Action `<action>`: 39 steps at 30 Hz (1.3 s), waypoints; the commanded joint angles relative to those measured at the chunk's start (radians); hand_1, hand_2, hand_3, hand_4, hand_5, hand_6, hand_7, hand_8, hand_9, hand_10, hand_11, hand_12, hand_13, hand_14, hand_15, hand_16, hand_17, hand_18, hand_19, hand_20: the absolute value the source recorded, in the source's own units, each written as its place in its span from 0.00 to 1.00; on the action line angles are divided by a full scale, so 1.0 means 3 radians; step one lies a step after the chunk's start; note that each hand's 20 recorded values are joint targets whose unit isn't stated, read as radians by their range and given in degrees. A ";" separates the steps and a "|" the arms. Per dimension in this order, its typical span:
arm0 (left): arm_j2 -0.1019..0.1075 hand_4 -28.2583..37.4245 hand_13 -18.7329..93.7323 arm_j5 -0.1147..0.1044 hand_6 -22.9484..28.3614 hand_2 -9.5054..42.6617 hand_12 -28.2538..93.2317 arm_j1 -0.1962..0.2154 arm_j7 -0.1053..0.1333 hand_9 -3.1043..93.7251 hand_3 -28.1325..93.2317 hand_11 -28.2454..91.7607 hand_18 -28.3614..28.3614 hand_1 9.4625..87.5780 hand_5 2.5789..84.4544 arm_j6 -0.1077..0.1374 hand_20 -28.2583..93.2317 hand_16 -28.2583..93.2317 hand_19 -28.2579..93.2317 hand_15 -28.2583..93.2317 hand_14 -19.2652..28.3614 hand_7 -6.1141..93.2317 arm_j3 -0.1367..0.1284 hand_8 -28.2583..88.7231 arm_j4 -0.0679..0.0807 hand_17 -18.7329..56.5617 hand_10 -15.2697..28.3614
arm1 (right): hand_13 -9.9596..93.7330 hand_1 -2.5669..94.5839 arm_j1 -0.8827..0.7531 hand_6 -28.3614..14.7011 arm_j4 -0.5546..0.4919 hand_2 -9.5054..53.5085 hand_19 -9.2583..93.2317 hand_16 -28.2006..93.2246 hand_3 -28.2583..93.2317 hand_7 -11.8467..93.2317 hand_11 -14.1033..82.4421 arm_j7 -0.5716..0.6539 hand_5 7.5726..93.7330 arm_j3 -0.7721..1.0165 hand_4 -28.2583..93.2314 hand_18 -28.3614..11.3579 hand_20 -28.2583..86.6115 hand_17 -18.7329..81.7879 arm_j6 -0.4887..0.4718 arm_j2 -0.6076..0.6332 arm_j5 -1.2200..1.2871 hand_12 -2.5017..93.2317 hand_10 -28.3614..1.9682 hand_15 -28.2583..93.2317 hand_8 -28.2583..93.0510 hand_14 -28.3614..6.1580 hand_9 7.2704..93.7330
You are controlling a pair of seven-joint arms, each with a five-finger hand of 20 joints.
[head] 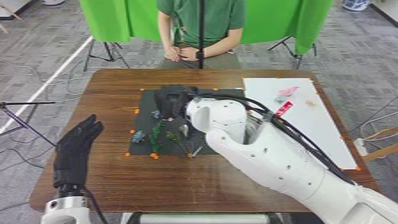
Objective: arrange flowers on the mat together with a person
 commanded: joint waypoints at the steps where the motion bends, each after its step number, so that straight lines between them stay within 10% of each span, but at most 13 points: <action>1: 0.0004 0.11 0.48 0.0002 0.51 0.16 0.34 -0.0004 -0.0016 0.50 0.79 0.37 0.66 0.21 0.55 -0.0049 0.38 0.23 0.26 0.32 0.71 0.19 0.0025 0.18 0.0036 0.36 0.65 | 1.00 0.64 -0.0090 0.75 0.0120 0.00 1.00 0.37 0.69 0.27 0.52 0.0009 0.90 0.0005 0.06 0.51 0.57 0.92 -0.0160 0.0014 -0.0124 0.22 0.66 0.75 0.27 0.83 1.00; 34: 0.0007 0.12 0.48 0.0011 0.50 0.15 0.34 -0.0004 -0.0034 0.49 0.78 0.37 0.66 0.22 0.54 -0.0076 0.38 0.23 0.26 0.32 0.72 0.19 0.0020 0.18 0.0024 0.36 0.65 | 1.00 0.44 -0.0161 0.79 0.0076 0.00 1.00 0.37 0.79 0.27 0.54 -0.0258 0.71 -0.0005 0.04 0.47 0.62 0.89 0.0156 0.0174 -0.0515 0.22 0.62 0.74 0.12 0.82 1.00; 39: 0.0007 0.12 0.48 0.0017 0.50 0.15 0.34 -0.0003 -0.0041 0.49 0.78 0.37 0.66 0.21 0.54 -0.0091 0.38 0.23 0.26 0.32 0.72 0.19 0.0016 0.18 0.0022 0.36 0.65 | 1.00 0.44 -0.0355 0.78 -0.0396 0.00 1.00 0.38 0.79 0.27 0.54 -0.0120 0.70 0.0338 0.04 0.47 0.62 0.89 0.0423 0.0378 -0.0143 0.23 0.63 0.74 0.12 0.82 1.00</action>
